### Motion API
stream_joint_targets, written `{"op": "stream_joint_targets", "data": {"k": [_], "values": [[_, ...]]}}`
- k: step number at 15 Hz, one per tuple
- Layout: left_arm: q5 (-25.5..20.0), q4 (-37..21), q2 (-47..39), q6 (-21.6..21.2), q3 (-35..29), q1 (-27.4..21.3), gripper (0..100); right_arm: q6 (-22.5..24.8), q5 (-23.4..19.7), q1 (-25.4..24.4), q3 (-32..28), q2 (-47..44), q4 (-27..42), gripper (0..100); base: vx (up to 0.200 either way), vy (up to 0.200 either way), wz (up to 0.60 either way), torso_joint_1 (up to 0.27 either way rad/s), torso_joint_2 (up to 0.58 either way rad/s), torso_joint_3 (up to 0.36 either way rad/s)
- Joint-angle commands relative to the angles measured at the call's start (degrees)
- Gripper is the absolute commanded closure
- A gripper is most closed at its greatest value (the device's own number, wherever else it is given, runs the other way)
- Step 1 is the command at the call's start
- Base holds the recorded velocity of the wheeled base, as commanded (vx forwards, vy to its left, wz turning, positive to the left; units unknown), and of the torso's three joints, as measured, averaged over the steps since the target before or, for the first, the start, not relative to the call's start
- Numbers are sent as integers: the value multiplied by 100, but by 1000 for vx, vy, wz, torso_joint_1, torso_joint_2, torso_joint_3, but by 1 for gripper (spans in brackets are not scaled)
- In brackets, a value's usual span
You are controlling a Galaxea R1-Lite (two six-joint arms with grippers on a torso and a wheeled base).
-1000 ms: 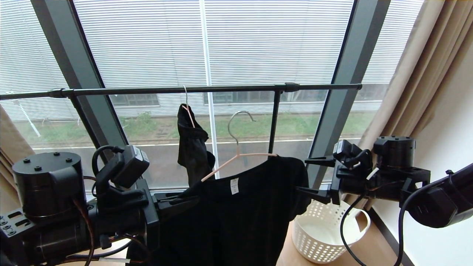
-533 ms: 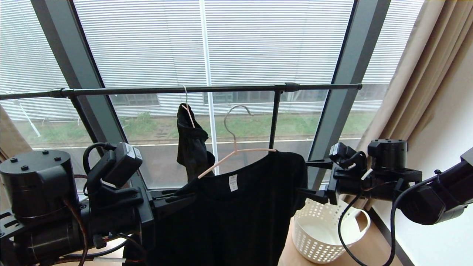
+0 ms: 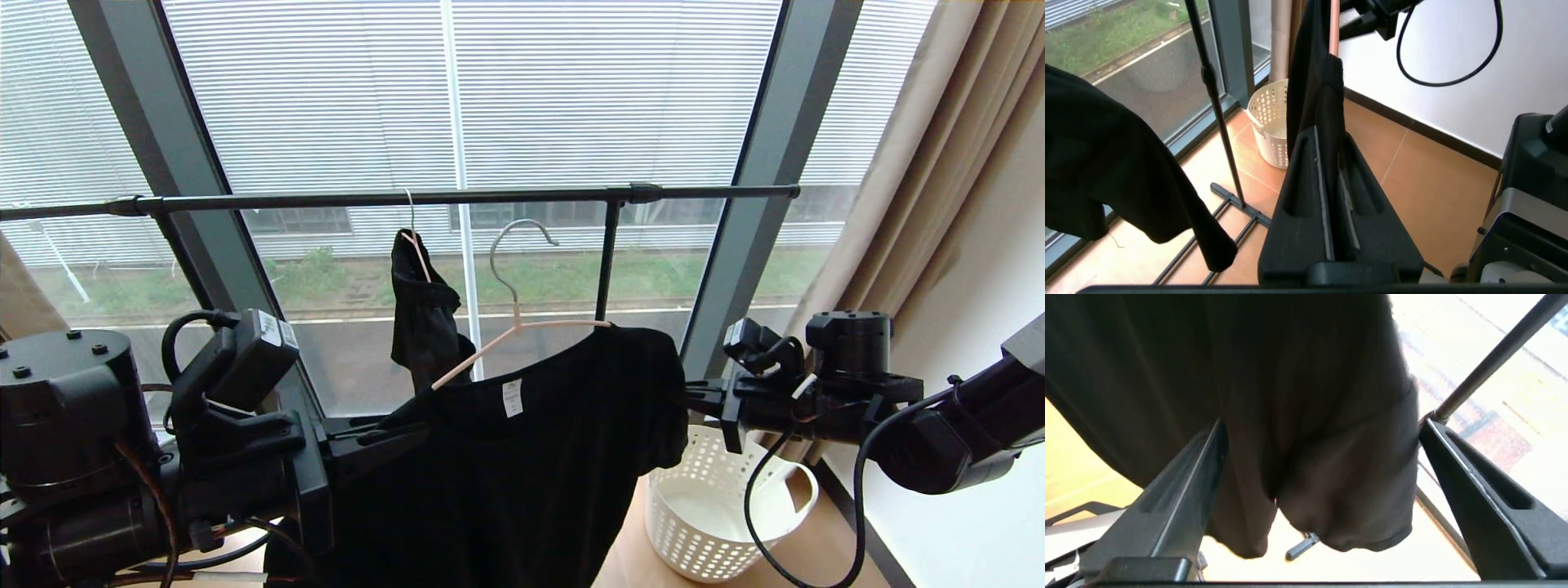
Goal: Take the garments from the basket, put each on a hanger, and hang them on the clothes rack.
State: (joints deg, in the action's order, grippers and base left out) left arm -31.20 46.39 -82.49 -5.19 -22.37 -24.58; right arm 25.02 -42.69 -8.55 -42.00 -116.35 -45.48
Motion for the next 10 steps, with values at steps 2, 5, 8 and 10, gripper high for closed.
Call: {"op": "stream_joint_targets", "data": {"k": [2, 5, 8, 10], "values": [[-1, 2, 58, 1, 5, 41, 100, 3, -2, 90, -28, -11, -4, 100, 0, 0, 0, 0, 0, 0], [-1, 2, 58, 1, 5, 76, 100, 3, -2, 204, -89, -20, 4, 100, 0, 0, 0, 0, 0, 0], [-1, 2, 58, 1, 5, 85, 100, 3, -2, 380, -221, -81, 22, 100, 0, 0, 0, 0, 0, 0], [-1, 2, 40, 1, -4, 111, 100, 3, -2, 450, -300, -151, 31, 100, 0, 0, 0, 0, 0, 0]]}}
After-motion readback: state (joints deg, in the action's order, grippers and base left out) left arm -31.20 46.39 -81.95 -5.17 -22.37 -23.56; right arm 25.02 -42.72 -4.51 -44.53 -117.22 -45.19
